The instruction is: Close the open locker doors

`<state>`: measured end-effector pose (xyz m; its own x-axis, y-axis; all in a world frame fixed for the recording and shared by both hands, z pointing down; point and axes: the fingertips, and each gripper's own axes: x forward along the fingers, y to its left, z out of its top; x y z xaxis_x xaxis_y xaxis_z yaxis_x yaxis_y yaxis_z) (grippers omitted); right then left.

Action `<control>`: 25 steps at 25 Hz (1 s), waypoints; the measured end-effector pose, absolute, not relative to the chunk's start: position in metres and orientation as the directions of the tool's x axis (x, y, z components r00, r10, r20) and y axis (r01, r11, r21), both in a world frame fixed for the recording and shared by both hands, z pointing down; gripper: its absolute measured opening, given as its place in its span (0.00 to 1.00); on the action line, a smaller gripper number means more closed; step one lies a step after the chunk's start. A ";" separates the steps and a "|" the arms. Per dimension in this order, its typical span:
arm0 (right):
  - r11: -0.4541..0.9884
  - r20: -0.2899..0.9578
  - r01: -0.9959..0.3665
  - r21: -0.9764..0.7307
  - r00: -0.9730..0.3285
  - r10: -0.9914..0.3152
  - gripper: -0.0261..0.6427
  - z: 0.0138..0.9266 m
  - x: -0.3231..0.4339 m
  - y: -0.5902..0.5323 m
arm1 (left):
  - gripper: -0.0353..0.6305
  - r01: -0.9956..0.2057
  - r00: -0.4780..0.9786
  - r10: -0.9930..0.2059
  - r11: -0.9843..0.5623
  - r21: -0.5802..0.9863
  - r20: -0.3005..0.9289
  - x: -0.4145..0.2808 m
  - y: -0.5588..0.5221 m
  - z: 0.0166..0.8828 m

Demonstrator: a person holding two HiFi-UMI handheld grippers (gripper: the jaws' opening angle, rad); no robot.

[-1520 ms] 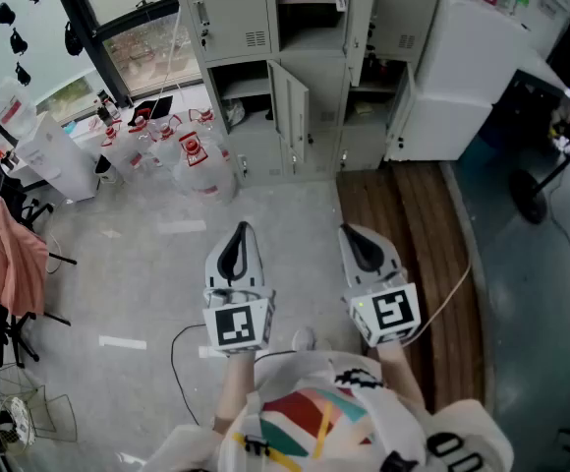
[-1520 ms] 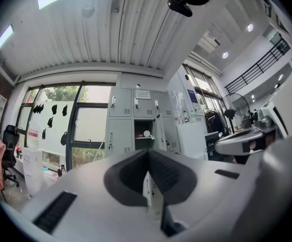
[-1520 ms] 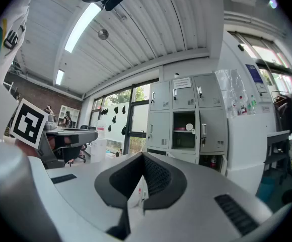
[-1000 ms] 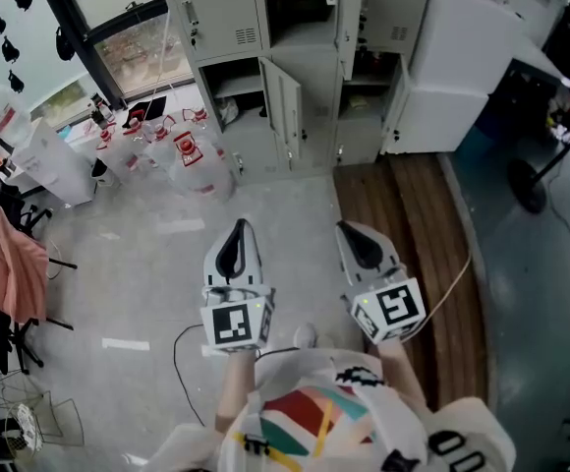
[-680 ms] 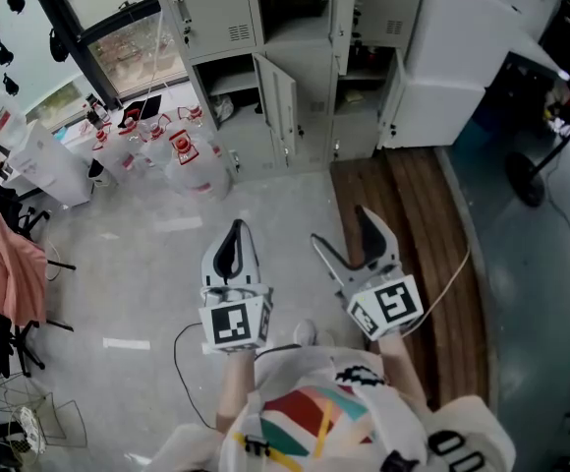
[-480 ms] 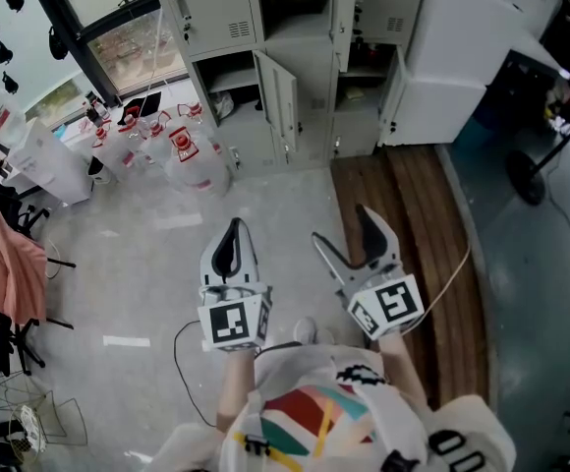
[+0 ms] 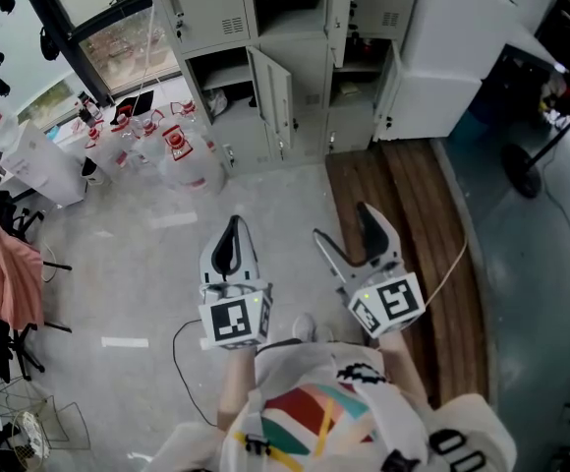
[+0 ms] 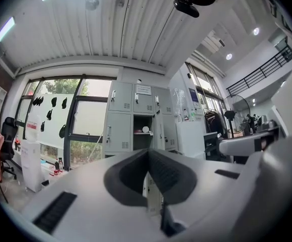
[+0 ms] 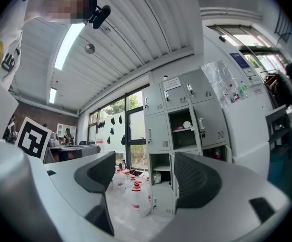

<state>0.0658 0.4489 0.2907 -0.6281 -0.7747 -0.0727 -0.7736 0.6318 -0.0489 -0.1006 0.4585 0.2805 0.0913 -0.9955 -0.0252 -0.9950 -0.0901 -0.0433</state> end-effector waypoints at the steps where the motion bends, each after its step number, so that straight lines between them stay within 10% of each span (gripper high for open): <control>1: 0.630 -0.069 -0.775 -0.048 -0.626 -0.776 0.54 0.291 0.065 0.448 | 0.06 -0.995 0.094 -0.995 -0.092 -0.041 -0.028 -0.101 0.457 0.281; 25: 0.614 -0.018 -0.789 -0.028 -0.613 -0.790 0.54 0.313 0.035 0.398 | 0.06 -0.983 0.179 -0.984 -0.179 -0.033 -0.022 -0.116 0.389 0.296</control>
<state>0.0354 0.3982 0.3127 -0.6135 -0.7895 -0.0175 -0.7890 0.6137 -0.0279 -0.1156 0.3885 0.2960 0.1794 -0.9835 -0.0217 -0.9834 -0.1786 -0.0330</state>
